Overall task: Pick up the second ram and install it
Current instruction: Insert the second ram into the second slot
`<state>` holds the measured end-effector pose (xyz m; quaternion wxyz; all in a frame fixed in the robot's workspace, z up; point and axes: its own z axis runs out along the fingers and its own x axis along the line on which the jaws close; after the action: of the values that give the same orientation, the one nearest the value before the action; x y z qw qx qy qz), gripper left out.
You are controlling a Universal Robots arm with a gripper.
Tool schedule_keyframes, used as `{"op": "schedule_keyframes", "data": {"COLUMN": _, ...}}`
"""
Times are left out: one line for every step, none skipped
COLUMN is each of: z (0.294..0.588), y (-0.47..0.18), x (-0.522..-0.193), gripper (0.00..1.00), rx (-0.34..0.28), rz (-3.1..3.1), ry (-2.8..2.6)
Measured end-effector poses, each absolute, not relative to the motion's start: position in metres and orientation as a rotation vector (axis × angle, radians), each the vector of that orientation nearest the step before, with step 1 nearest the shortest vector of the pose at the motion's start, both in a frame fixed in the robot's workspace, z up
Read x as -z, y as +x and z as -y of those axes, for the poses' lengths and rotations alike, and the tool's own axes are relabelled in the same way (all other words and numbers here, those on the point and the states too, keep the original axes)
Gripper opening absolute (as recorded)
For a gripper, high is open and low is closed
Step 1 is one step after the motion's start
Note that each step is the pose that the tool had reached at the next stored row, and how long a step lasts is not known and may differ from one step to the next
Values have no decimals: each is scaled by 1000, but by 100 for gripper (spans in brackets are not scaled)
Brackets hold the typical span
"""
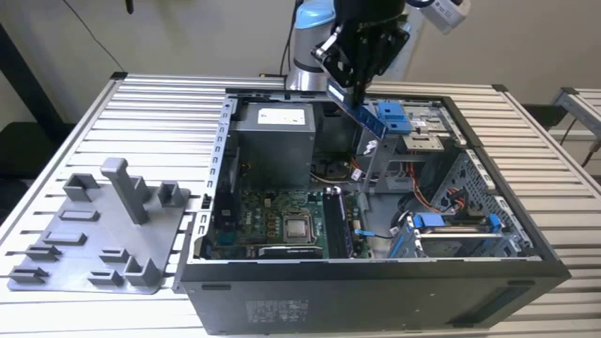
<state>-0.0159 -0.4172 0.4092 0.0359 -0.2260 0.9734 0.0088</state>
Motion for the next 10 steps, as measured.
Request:
{"op": "schedule_keyframes", "data": {"z": 417, "y": -16, "x": -409, "gripper": 14, "rx": -27, "rz": -2994, "ry": -679}}
{"op": "schedule_keyframes", "data": {"z": 417, "y": -16, "x": -409, "gripper": 14, "rx": -26, "rz": -2998, "ry": -666}}
{"op": "schedule_keyframes", "data": {"z": 417, "y": -16, "x": -409, "gripper": 14, "rx": -26, "rz": -3001, "ry": -654}}
{"op": "schedule_keyframes", "data": {"z": 417, "y": -16, "x": -409, "gripper": 14, "rx": -26, "rz": -3005, "ry": -642}}
{"op": "schedule_keyframes", "data": {"z": 417, "y": -16, "x": -408, "gripper": 14, "rx": -26, "rz": -3008, "ry": -630}}
{"op": "schedule_keyframes", "data": {"z": 417, "y": -16, "x": -408, "gripper": 14, "rx": -26, "rz": -3011, "ry": -618}}
{"op": "schedule_keyframes", "data": {"z": 417, "y": -16, "x": -408, "gripper": 14, "rx": -26, "rz": -3015, "ry": -606}}
{"op": "schedule_keyframes", "data": {"z": 417, "y": -16, "x": -408, "gripper": 14, "rx": -25, "rz": -3018, "ry": -589}}
{"op": "schedule_keyframes", "data": {"z": 417, "y": -16, "x": -408, "gripper": 14, "rx": -25, "rz": -3022, "ry": -570}}
{"op": "schedule_keyframes", "data": {"z": 417, "y": -16, "x": -408, "gripper": 14, "rx": -24, "rz": -3026, "ry": -547}}
